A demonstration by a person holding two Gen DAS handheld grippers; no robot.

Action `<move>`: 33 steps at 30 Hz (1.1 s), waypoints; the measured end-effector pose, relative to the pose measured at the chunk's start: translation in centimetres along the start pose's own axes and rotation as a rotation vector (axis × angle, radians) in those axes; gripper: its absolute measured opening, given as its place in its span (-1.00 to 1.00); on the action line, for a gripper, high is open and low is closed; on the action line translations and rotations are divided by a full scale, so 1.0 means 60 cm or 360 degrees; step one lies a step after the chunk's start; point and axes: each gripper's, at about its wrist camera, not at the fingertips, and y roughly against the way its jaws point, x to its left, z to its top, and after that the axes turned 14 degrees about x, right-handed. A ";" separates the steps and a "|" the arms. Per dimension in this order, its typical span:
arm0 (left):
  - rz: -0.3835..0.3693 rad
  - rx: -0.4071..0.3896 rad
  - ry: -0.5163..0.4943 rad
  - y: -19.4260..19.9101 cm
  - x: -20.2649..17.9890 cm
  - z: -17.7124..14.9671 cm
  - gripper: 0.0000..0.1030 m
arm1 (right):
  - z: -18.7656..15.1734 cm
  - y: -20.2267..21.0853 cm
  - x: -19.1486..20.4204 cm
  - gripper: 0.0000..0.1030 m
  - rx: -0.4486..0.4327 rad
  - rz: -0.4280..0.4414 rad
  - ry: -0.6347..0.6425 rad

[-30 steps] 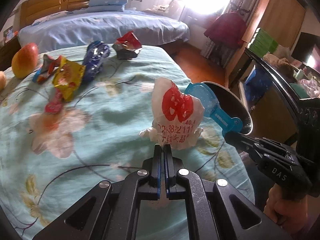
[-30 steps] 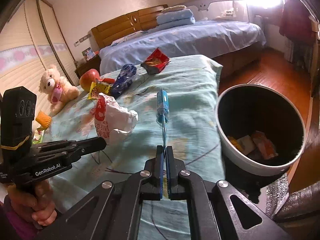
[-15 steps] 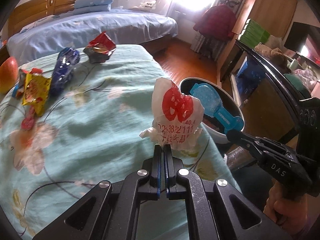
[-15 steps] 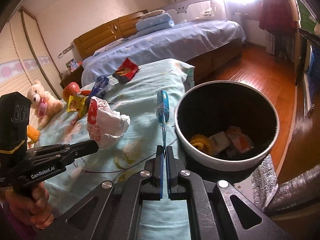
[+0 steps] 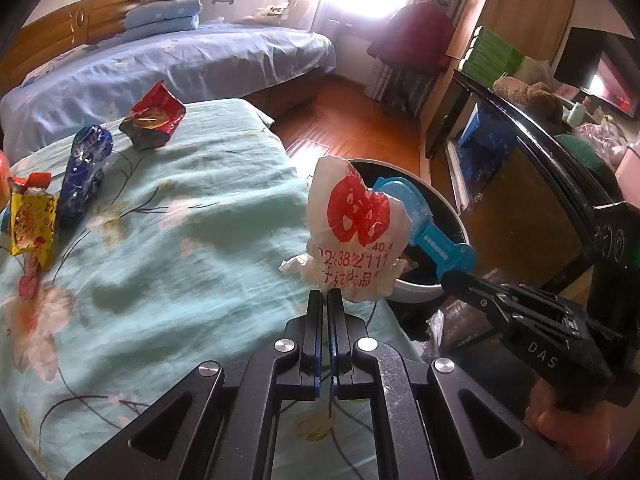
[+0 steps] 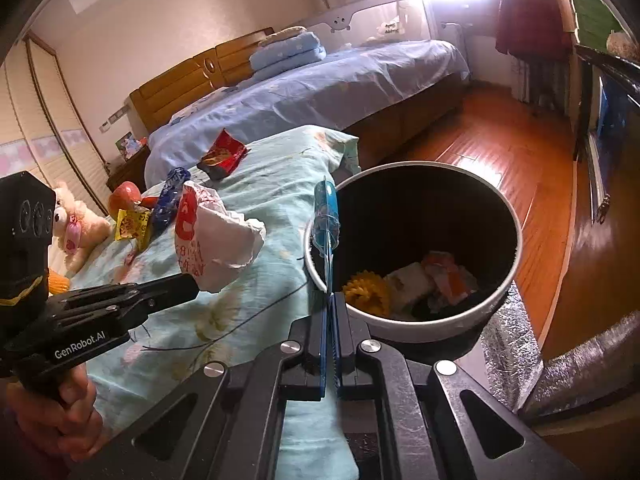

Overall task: Collect trash
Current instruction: 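Carry the white bag and blue brush over the trash bin with both grippers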

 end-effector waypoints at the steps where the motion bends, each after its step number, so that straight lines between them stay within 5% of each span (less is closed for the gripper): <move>1: 0.0001 0.0000 -0.0003 -0.001 -0.001 0.001 -0.97 | 0.000 0.000 -0.003 -0.97 -0.0002 -0.0005 -0.0006; 33: 0.0032 0.0109 -0.0098 -0.104 -0.059 0.111 -0.97 | 0.054 -0.017 -0.088 -0.96 0.0023 -0.0139 -0.0152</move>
